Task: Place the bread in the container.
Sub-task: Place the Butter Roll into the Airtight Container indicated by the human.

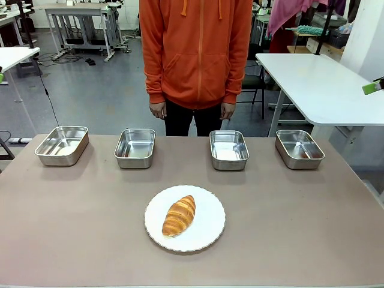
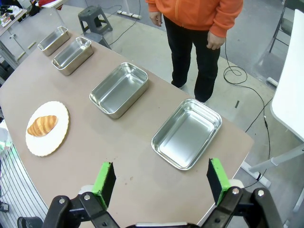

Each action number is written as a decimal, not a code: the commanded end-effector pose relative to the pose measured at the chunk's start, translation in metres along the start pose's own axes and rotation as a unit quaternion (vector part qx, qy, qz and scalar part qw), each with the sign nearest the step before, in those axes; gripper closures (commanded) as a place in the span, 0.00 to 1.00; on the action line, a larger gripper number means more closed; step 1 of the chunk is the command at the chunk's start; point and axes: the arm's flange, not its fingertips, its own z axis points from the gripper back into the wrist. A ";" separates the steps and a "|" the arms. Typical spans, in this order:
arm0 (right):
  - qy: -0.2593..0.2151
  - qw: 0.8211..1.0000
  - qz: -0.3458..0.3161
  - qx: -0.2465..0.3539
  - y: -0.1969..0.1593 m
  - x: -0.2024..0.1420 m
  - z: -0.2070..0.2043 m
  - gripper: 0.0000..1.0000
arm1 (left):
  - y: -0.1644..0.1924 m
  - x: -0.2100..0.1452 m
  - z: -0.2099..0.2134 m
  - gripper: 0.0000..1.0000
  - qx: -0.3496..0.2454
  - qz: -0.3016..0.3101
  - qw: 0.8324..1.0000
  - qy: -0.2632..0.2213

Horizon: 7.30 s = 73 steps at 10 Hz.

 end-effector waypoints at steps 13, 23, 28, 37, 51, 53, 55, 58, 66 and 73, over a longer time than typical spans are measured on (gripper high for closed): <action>-0.008 1.000 0.001 0.004 0.000 0.001 -0.001 0.00 | -0.001 0.001 0.000 0.00 0.000 -0.003 1.000 0.002; -0.008 1.000 0.001 0.004 0.000 0.001 -0.001 0.00 | -0.001 0.001 0.000 0.00 0.000 -0.003 1.000 0.002; -0.008 1.000 0.001 0.004 0.000 0.001 -0.001 0.00 | -0.001 0.001 0.000 0.00 0.000 -0.003 1.000 0.002; -0.008 1.000 0.001 0.004 0.000 0.001 -0.001 0.00 | -0.001 0.001 0.000 0.00 0.000 -0.003 1.000 0.002; -0.008 1.000 0.001 0.004 0.000 0.001 -0.001 0.00 | -0.001 0.001 0.000 0.00 0.000 -0.003 1.000 0.002; -0.008 1.000 0.001 0.004 0.000 0.001 -0.001 0.00 | -0.001 0.001 0.000 0.00 0.000 -0.003 1.000 0.002; 0.000 1.000 0.000 0.000 0.000 0.000 0.000 0.00 | -0.001 0.001 0.000 0.00 0.000 -0.003 1.000 0.002; 0.026 0.993 -0.091 -0.064 0.062 0.053 -0.023 0.00 | -0.001 0.001 0.000 0.00 0.000 -0.003 1.000 0.002; 0.186 0.932 -0.246 -0.192 0.315 0.090 -0.185 0.00 | -0.001 0.001 0.000 0.00 0.000 -0.003 1.000 0.002; 0.220 0.901 -0.316 -0.200 0.395 0.045 -0.243 0.00 | -0.001 0.001 0.000 0.00 0.000 -0.003 1.000 0.002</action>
